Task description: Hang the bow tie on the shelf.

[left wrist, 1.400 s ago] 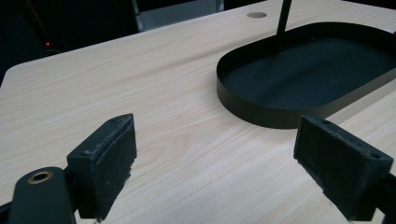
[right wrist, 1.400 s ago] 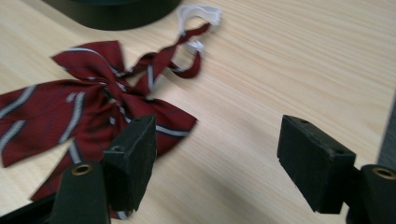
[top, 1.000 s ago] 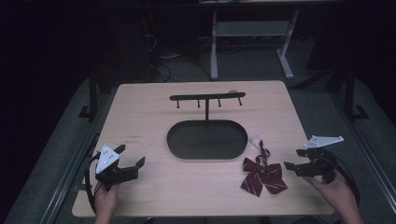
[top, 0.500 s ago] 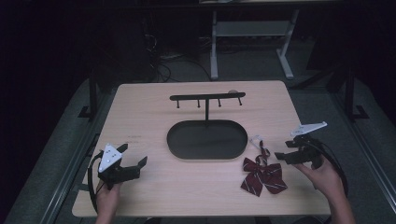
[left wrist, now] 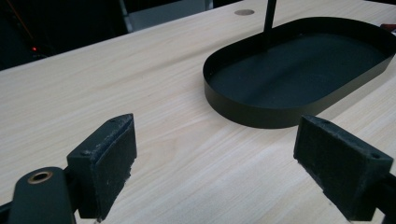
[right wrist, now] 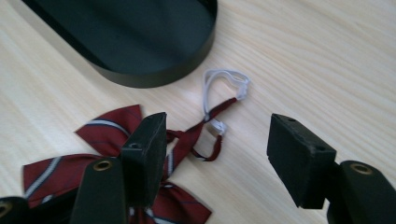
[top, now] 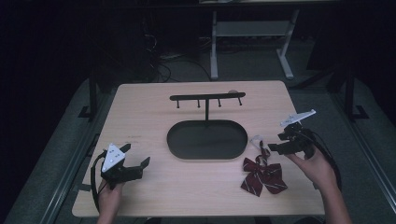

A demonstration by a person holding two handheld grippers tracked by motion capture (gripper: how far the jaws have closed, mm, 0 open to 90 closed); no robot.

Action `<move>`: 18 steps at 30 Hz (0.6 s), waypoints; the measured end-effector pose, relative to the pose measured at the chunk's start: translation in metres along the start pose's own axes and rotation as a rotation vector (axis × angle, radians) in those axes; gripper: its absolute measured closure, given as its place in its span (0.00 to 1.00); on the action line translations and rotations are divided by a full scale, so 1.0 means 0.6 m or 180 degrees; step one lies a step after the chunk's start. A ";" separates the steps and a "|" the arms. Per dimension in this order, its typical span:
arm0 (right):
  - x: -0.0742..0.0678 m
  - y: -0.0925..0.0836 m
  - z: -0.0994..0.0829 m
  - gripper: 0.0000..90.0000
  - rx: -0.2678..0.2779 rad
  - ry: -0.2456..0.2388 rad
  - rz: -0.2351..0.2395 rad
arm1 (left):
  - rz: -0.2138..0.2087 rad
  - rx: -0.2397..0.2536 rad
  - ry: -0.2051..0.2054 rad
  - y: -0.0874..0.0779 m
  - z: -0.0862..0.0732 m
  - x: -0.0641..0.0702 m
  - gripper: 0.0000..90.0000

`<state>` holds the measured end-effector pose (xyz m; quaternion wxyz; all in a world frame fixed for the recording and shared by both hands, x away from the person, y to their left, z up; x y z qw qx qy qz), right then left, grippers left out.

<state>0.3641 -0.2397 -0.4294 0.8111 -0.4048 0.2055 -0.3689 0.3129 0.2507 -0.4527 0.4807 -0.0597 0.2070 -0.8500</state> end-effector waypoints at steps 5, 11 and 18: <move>-0.006 0.004 0.005 0.43 -0.0027 0.0000 0.0010 | -0.0019 -0.0022 0.0018 0.003 0.000 0.001 0.14; 0.004 0.043 0.011 0.47 -0.0227 0.0089 0.0083 | -0.0015 -0.0005 0.0025 0.003 0.001 0.002 0.14; 0.017 0.080 0.021 0.50 -0.0398 0.0194 0.0122 | 0.0012 -0.0013 0.0004 0.003 0.000 -0.001 0.14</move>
Point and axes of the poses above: each handheld gripper's, and its own axes: y roughly forward along the jaws, z roughly out of its top, x roughly to its right, the point moved 6 cm from there along y, roughly forward along the jaws, and after that the axes turned 1 degree about z, right-handed, at the moved point
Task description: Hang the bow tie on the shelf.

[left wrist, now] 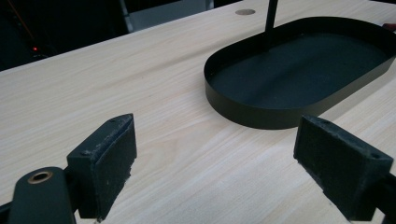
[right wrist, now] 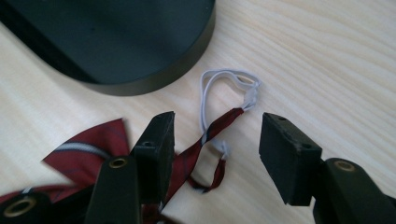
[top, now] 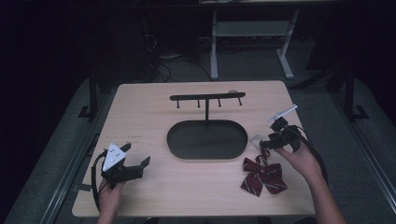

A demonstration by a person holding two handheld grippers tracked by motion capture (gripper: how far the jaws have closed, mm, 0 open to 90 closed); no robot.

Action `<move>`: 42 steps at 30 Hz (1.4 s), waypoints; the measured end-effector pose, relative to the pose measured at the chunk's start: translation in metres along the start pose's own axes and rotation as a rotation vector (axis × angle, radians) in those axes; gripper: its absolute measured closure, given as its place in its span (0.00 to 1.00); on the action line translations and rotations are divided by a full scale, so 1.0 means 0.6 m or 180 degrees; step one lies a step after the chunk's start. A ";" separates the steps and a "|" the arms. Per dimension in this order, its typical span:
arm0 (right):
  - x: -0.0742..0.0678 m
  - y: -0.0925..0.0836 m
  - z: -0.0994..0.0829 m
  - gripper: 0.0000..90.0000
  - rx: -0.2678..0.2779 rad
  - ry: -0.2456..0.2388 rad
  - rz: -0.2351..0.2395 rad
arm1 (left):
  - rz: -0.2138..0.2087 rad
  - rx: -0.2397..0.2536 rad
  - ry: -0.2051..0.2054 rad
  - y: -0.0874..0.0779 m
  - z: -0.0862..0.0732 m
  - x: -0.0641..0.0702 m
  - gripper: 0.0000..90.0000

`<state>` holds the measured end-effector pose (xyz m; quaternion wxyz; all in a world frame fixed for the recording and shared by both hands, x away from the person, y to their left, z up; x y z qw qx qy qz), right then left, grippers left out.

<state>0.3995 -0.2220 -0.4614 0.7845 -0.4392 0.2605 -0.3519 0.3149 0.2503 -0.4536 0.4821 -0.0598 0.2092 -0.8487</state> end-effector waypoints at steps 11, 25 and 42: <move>0.028 0.055 0.015 0.62 -0.0287 0.0226 -0.0027 | 0.0021 0.0006 0.0021 0.000 0.002 0.002 0.14; 0.036 0.077 0.018 0.95 -0.0304 0.0134 -0.0211 | 0.0018 -0.0018 0.0038 0.000 0.001 0.004 0.14; 0.014 0.036 0.021 0.97 -0.0115 -0.0108 0.0025 | 0.0070 -0.0047 0.0023 -0.001 -0.001 0.002 0.14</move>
Point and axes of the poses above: each handheld gripper's, and its own axes: y roughly forward along the jaws, z roughly out of its top, x roughly to its right, the point moved 6 cm from there along y, roughly forward along the jaws, and after that the axes turned 1 degree about z, right-handed, at the moved point
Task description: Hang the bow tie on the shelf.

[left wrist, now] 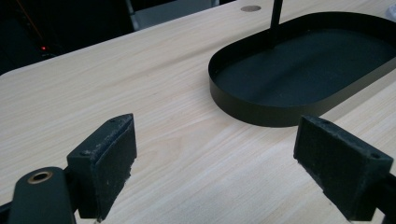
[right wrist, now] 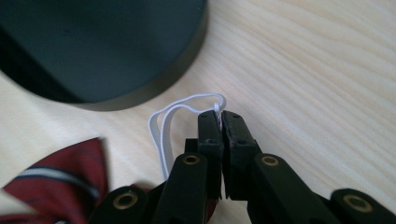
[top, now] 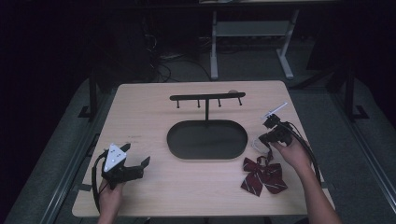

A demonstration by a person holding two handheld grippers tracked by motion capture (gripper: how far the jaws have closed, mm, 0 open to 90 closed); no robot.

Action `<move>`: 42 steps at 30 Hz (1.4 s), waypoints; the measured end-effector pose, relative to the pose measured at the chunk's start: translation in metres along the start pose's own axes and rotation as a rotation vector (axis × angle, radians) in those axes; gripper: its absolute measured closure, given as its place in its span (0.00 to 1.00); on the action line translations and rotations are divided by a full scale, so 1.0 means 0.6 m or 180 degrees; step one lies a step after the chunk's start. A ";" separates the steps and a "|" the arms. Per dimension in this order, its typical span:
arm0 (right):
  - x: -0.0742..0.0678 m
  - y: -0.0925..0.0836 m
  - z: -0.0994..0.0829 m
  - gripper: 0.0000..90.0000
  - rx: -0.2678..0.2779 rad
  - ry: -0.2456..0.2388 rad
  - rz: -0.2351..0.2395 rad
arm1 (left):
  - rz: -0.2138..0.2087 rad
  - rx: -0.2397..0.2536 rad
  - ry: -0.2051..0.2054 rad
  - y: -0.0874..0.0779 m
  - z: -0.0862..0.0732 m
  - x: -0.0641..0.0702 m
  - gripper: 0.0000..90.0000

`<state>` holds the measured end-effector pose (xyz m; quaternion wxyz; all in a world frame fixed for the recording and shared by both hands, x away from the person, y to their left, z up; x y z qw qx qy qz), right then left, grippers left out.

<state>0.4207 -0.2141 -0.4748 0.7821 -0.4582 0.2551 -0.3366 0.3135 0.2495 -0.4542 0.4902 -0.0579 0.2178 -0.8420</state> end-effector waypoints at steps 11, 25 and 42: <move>-0.035 -0.052 0.006 0.97 0.0294 -0.0170 0.0245 | 0.0022 0.0006 0.0010 -0.001 0.001 -0.001 0.14; -0.082 -0.115 0.033 0.97 0.0493 -0.0439 0.0250 | 0.0014 0.0031 0.0038 -0.001 0.002 0.001 0.14; -0.110 -0.175 0.071 0.97 0.0665 -0.0625 0.0146 | 0.0013 0.0008 0.0060 -0.001 0.002 0.002 0.14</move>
Point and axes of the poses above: each handheld gripper's, and its own axes: y roughly forward along the jaws, z roughly out of its top, x roughly to its right, the point moved 6 cm from there along y, roughly forward along the jaws, and after that the axes turned 1 degree about z, right-handed, at the moved point
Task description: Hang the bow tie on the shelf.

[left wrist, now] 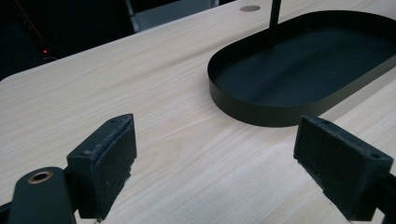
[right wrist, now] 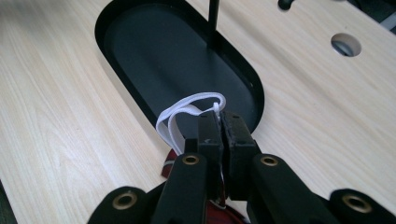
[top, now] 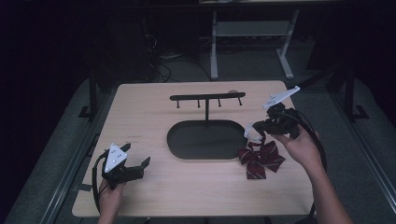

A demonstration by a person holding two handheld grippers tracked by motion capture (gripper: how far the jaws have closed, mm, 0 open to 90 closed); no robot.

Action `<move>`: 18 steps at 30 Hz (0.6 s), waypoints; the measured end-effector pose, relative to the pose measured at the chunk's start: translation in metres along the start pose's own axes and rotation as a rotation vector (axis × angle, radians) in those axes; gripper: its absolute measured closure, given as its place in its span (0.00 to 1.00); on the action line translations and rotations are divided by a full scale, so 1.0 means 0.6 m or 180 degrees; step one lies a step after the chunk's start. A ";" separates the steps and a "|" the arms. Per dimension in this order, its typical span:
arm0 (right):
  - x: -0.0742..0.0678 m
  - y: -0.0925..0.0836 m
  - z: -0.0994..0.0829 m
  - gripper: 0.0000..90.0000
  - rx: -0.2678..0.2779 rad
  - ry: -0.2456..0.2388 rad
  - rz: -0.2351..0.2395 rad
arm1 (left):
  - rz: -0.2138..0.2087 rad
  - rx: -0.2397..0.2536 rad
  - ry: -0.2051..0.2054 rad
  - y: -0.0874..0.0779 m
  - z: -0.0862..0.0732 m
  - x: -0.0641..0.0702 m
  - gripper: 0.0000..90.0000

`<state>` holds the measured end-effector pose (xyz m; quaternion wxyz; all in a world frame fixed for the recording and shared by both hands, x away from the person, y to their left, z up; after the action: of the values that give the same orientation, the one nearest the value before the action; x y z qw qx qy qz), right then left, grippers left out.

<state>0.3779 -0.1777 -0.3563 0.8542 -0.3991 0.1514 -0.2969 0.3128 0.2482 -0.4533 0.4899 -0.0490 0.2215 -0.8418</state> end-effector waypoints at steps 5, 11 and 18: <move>-0.001 -0.013 0.014 0.97 0.0057 -0.0033 -0.0029 | 0.0000 0.0006 0.0014 0.002 0.000 0.000 0.14; -0.002 -0.018 0.037 0.97 0.0045 -0.0074 -0.0066 | 0.0002 0.0013 0.0003 0.001 0.001 0.001 0.14; 0.005 -0.016 0.062 0.97 0.0070 -0.0075 -0.0083 | -0.0005 0.0011 -0.0012 0.001 0.001 0.001 0.14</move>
<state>0.3950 -0.1626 -0.3251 0.8563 -0.3951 0.1327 -0.3050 0.3133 0.2472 -0.4530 0.4897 -0.0499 0.2190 -0.8425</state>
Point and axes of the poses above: each handheld gripper's, and its own axes: y roughly forward along the jaws, z roughly out of its top, x roughly to its right, the point moved 6 cm from there along y, roughly forward along the jaws, and after that the axes turned 1 degree about z, right-handed, at the moved point
